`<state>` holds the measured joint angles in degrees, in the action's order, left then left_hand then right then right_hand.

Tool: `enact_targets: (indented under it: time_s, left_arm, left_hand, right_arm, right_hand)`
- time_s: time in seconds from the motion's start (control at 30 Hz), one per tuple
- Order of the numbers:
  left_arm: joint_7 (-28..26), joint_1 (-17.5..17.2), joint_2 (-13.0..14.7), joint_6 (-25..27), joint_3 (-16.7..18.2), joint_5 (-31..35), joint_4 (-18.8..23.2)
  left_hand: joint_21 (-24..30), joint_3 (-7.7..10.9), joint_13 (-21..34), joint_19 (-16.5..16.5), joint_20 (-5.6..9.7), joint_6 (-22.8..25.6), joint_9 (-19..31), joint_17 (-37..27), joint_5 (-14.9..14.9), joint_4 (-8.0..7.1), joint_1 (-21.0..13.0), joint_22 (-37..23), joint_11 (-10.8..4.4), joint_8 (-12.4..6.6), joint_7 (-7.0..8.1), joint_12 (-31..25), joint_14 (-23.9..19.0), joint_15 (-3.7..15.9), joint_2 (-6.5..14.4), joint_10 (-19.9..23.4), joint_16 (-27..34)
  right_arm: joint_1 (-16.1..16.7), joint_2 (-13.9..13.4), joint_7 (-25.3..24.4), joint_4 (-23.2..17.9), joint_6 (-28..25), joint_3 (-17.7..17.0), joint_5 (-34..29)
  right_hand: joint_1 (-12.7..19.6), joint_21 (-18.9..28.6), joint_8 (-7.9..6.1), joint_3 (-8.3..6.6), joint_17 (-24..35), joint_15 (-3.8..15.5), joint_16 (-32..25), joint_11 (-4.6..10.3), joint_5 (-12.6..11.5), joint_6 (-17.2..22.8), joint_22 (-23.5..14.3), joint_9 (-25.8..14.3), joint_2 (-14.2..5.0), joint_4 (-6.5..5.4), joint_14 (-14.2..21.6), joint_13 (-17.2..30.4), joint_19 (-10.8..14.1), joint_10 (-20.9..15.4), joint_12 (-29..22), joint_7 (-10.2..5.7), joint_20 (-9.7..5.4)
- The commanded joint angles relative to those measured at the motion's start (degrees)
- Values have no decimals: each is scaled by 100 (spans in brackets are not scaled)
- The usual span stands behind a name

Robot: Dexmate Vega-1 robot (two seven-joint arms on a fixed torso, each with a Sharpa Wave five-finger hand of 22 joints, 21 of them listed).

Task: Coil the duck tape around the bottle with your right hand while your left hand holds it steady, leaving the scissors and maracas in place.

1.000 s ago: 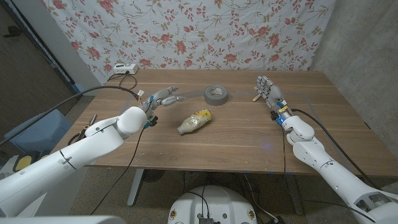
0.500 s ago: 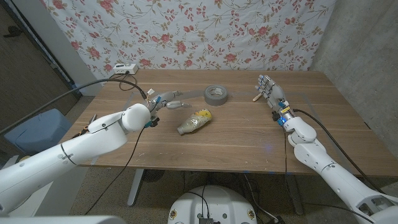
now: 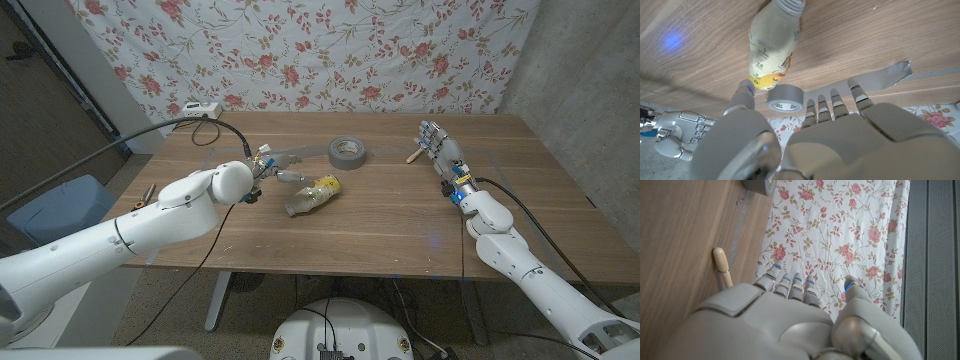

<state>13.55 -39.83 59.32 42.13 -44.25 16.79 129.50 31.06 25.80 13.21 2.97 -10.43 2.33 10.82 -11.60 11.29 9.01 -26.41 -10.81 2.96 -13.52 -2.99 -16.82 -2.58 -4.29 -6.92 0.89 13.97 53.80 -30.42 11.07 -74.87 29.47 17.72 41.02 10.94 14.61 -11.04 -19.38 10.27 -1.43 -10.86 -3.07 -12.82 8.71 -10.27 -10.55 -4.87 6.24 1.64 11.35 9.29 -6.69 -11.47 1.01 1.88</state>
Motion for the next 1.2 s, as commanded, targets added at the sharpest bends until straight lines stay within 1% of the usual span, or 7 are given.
enact_targets:
  time_s: [0.03, 0.13, 0.4, 0.63, 0.83, 0.93, 1.2]
  left_arm:
    - [1484, 608, -209, 576, -698, 1319, 57]
    - [1822, 732, -262, 658, -838, 1575, 47]
    - [2857, 1075, -448, 894, -1268, 2388, -25]
    - [3455, 1107, -627, 1003, -1462, 3167, -69]
    - [3877, 1008, -803, 1046, -1470, 3715, -130]
    - [4048, 919, -906, 1057, -1446, 3998, -185]
    - [4042, 566, -1196, 981, -1183, 4210, -377]
  left_hand:
    - [-19, -36, 37, -55, 6, 30, 25, -37, 68, -8, -21, -20, 14, 16, -22, -57, -64, 13, -55, 86, 26]
    - [-7, -54, 46, -113, 7, 67, 28, -42, 81, -20, -36, -22, -11, 12, -38, -71, -96, 21, -54, 124, 36]
    - [-3, -88, 70, -190, 1, 127, 32, -51, 104, -43, -73, -25, 36, 14, -102, -108, -148, -3, -43, 210, 49]
    - [6, -109, 92, -269, 8, 147, 36, -62, 120, -72, -100, -28, 51, 30, -138, -136, -206, -20, -1, 266, 66]
    - [9, -135, 115, -335, 15, 370, 42, -71, 121, -115, -94, -30, 60, -34, -171, -186, -260, -25, 56, 371, 80]
    - [23, -152, 125, -395, 10, 348, 45, -76, 115, -137, -73, -31, 83, -13, -172, -212, -308, -27, 70, 426, 95]
    - [12, -200, 156, -437, -35, 150, 43, -118, 81, -292, 112, -36, 126, 104, -198, -220, -288, -81, 224, 406, 92]
  right_arm:
    - [107, -33, 37, -15, 89, -88, 58]
    - [119, -34, 55, -7, 109, -105, 79]
    - [116, -31, 118, 43, 165, -138, 115]
    - [101, -28, 200, 110, 185, -157, 167]
    - [92, -11, 270, 190, 227, -186, 220]
    - [96, -16, 293, 218, 235, -201, 238]
    - [83, -43, 275, 285, 249, -208, 180]
  right_hand:
    - [-9, -14, -18, -17, 27, -17, -48, 19, -20, 45, -15, -6, 19, 32, 13, 5, 68, -53, -42, 18, 2]
    - [-10, -17, -15, -17, 27, -17, -49, 15, -20, 41, -15, -6, 20, 34, 21, 6, 70, -56, -42, 13, 4]
    - [-13, -23, -13, -18, 28, -20, -49, 28, -20, 41, -15, -7, 19, 35, 31, 6, 79, -64, -41, 9, -2]
    - [-16, -24, -12, -19, 29, -26, -54, 29, -20, 42, -15, -7, 16, 38, 52, 6, 100, -72, -41, 11, 1]
    - [-21, -29, -10, -19, 30, -35, -60, 26, -20, 43, -15, -7, 17, 39, 82, 7, 114, -91, -44, 2, 1]
    - [-23, -30, -9, -18, 31, -45, -63, 18, -20, 42, -15, -7, 17, 40, 94, 7, 118, -97, -45, 0, 7]
    - [-29, -37, -11, -17, 31, -55, -66, 20, -20, 51, -15, -7, 19, 40, 113, 7, 121, -118, -50, -5, 19]
